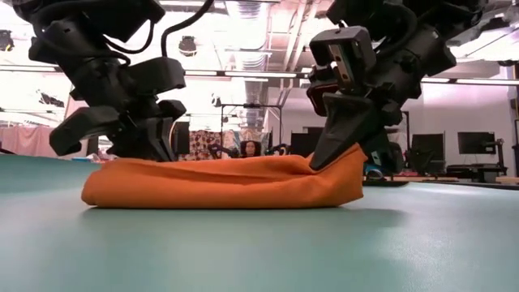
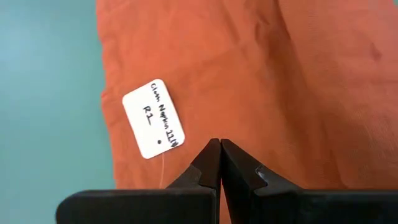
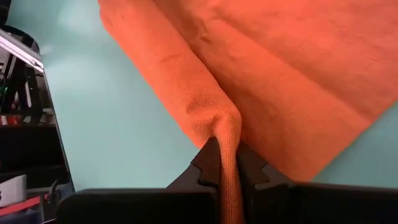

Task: Roll towel into tight, uniform cylinder
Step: Roll the orange table napkin

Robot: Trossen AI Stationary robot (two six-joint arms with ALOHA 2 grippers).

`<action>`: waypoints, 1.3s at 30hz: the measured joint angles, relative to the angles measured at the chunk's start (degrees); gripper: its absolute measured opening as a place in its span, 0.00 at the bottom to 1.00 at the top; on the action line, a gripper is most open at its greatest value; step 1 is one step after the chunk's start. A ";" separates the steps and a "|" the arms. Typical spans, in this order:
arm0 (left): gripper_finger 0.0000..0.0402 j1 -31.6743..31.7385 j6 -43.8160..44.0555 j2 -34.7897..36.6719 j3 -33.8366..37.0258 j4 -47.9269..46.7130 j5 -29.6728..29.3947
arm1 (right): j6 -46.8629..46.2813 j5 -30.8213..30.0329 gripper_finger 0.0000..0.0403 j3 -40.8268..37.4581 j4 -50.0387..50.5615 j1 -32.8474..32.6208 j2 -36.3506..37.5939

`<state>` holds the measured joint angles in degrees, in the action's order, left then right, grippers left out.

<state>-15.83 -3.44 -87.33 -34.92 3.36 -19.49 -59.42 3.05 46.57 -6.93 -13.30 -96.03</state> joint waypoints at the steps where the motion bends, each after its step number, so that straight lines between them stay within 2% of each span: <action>1: 0.00 0.09 0.00 0.00 0.00 0.08 -0.01 | 0.06 0.02 0.07 0.00 -0.02 0.00 0.00; 15: 0.00 0.19 -3.27 0.04 -0.02 2.95 0.32 | 3.00 1.16 0.07 0.00 -1.69 0.02 0.00; 19: 0.00 0.19 -3.06 -0.54 -0.05 4.11 2.15 | 4.14 1.49 0.07 0.00 -1.96 0.01 -0.08; 31: 0.00 0.50 -3.88 -0.87 -0.09 5.00 1.19 | 7.38 4.25 0.07 3.61 -3.42 0.35 -6.05; 36: 0.00 -0.81 -4.09 0.09 -1.70 3.73 -2.46 | 8.57 6.25 0.07 6.51 -3.14 0.70 -10.06; 39: 0.00 -3.06 -4.15 1.55 -4.60 -0.08 -5.56 | 8.80 6.32 0.07 7.14 -3.62 0.72 -11.55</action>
<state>-18.88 -7.59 -85.78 -39.52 3.28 -25.04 -50.62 9.37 53.71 -10.55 -12.58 -107.58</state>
